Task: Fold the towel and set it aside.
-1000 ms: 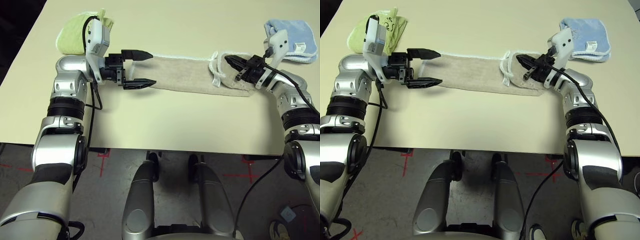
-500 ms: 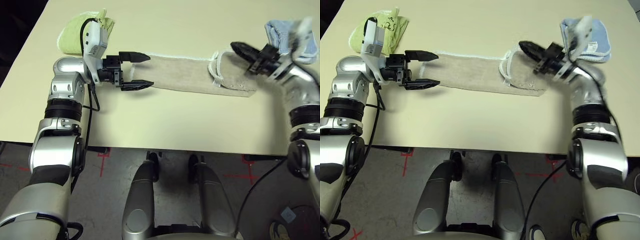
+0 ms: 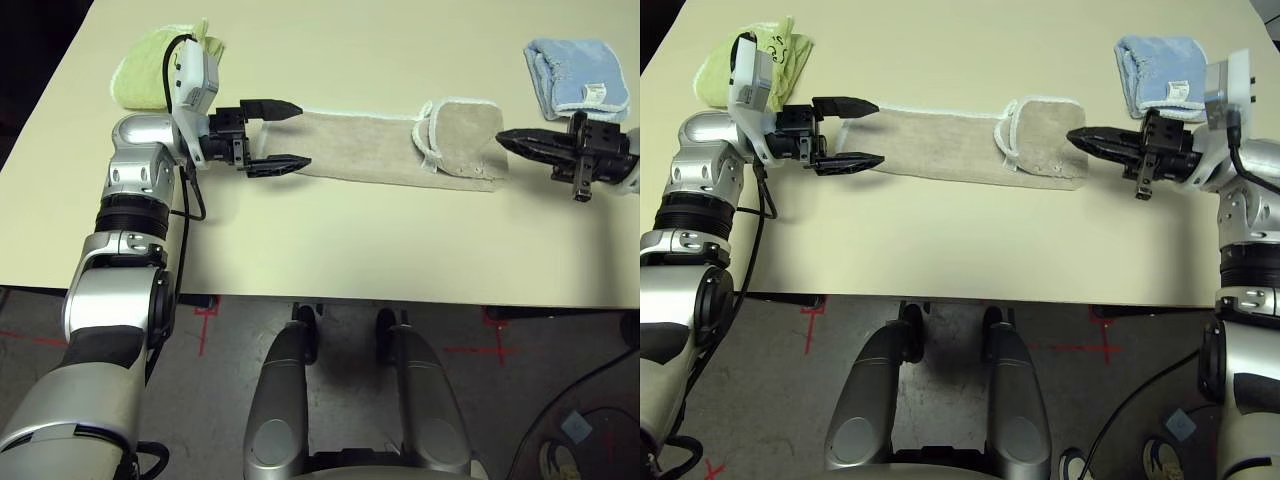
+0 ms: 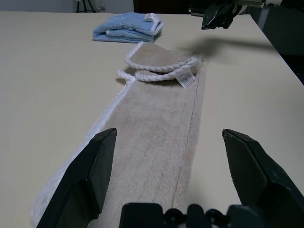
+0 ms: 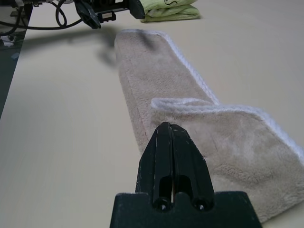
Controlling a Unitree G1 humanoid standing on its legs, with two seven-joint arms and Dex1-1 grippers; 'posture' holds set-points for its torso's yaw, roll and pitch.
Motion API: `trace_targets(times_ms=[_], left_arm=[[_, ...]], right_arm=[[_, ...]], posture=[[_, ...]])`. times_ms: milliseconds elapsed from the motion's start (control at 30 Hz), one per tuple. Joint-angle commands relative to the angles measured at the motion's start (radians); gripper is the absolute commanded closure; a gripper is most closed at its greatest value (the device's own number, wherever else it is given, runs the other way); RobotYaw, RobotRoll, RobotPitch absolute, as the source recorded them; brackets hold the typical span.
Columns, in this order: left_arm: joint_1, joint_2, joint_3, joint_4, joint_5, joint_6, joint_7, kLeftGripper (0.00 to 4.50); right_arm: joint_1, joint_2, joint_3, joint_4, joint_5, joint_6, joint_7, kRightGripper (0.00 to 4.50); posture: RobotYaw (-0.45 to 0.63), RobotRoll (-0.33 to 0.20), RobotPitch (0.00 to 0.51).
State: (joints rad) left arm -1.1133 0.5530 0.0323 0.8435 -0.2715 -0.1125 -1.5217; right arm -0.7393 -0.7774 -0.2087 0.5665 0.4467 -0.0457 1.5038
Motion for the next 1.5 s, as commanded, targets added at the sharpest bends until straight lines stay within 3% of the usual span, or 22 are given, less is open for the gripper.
trace_targets(times_ms=[33,133,267,367,433,500,667,767,867,1100,1500], left_arm=[[0.016,0.009,0.007,0.002,0.004,0.008,0.01,0.0],[0.024,0.008,0.01,-0.011,0.008,0.02,0.049,0.0],[0.054,0.033,0.034,-0.079,0.033,0.125,0.258,0.0],[0.076,0.092,0.047,-0.182,0.011,0.286,0.301,0.0],[0.079,0.162,0.03,-0.262,-0.001,0.527,0.312,0.0],[0.077,0.229,0.019,-0.326,-0.023,0.746,0.307,0.0],[0.037,0.304,-0.002,-0.374,-0.066,1.118,0.324,0.0],[0.0,0.311,-0.004,-0.363,-0.104,1.36,0.354,0.0],[-0.016,0.28,0.031,-0.356,-0.148,1.508,0.401,0.0],[-0.015,0.185,0.092,-0.359,-0.2,1.61,0.528,0.0],[-0.042,0.11,0.103,-0.269,-0.219,1.572,0.624,0.0]], right_arm=[[0.011,-0.014,-0.014,0.042,-0.009,-0.044,0.009,4.26],[0.001,-0.005,-0.007,0.074,-0.017,-0.086,0.012,3.42],[-0.012,0.013,0.002,0.124,-0.026,-0.154,0.035,1.91],[-0.023,0.018,0.001,0.165,-0.034,-0.187,0.041,0.8],[-0.033,0.015,0.004,0.186,-0.043,-0.198,0.043,0.06],[-0.048,0.014,0.007,0.202,-0.049,-0.2,0.046,0.03],[-0.064,0.02,0.012,0.214,-0.059,-0.203,0.051,0.03],[-0.066,0.024,0.016,0.212,-0.064,-0.202,0.05,0.03],[-0.067,0.026,0.017,0.209,-0.07,-0.202,0.045,0.03],[-0.067,0.025,0.017,0.199,-0.078,-0.196,0.037,0.03],[-0.069,0.025,0.019,0.189,-0.084,-0.195,0.026,0.03]], posture=[[-0.01,0.0,0.354],[-0.01,0.0,0.354],[0.02,0.0,0.355],[0.04,0.0,0.357],[0.04,0.0,0.359],[0.05,0.0,0.359],[0.06,0.0,0.361],[0.06,0.0,0.363],[0.05,0.0,0.366],[0.04,0.0,0.369],[0.03,0.0,0.376]])
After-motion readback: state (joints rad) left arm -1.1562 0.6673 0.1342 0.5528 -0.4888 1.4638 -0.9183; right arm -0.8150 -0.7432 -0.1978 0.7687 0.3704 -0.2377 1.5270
